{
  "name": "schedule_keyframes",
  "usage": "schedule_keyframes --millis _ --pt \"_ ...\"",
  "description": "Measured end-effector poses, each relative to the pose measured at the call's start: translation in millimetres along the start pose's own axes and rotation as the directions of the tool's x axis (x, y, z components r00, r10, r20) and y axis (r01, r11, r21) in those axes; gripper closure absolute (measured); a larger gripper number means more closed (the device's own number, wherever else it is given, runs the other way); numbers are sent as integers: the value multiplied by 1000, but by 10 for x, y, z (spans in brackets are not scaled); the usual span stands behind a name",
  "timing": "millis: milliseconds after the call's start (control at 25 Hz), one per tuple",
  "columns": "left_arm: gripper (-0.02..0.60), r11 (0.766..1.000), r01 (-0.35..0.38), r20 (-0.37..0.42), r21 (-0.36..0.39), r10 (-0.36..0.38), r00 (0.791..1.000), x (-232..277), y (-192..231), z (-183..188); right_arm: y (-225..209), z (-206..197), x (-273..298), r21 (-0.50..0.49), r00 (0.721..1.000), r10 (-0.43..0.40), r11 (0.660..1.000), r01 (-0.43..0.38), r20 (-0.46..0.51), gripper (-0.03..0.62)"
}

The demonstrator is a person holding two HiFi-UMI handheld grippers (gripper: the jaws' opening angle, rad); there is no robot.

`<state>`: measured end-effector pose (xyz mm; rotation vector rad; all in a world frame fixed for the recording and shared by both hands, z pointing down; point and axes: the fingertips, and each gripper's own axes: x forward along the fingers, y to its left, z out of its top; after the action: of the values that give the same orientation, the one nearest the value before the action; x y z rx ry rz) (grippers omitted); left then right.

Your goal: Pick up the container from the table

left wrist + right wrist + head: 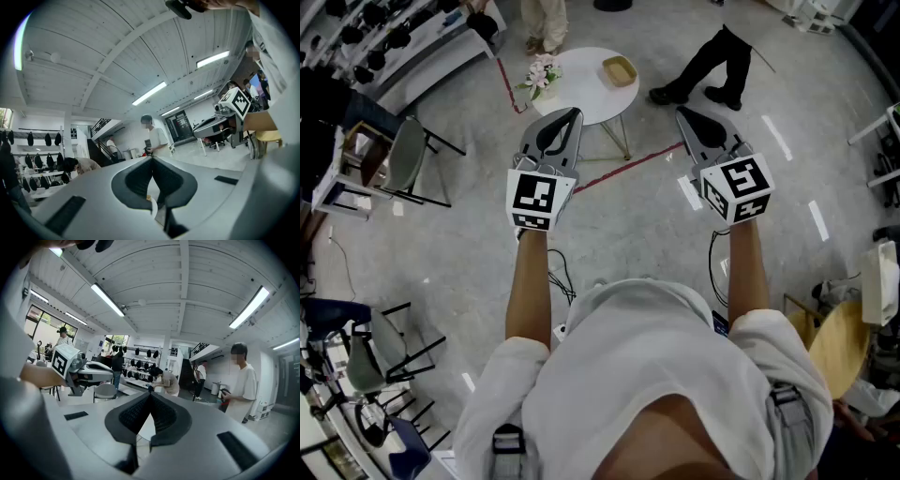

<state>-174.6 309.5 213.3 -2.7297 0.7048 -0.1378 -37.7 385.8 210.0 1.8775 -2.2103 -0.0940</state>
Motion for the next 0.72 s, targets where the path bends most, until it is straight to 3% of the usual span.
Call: schedule_keyframes --millis 720 --pt "568 999 -35 -41 -25 33 999 387 -289 -19 -515 -126 -74 18 999 30 999 -31 40 580"
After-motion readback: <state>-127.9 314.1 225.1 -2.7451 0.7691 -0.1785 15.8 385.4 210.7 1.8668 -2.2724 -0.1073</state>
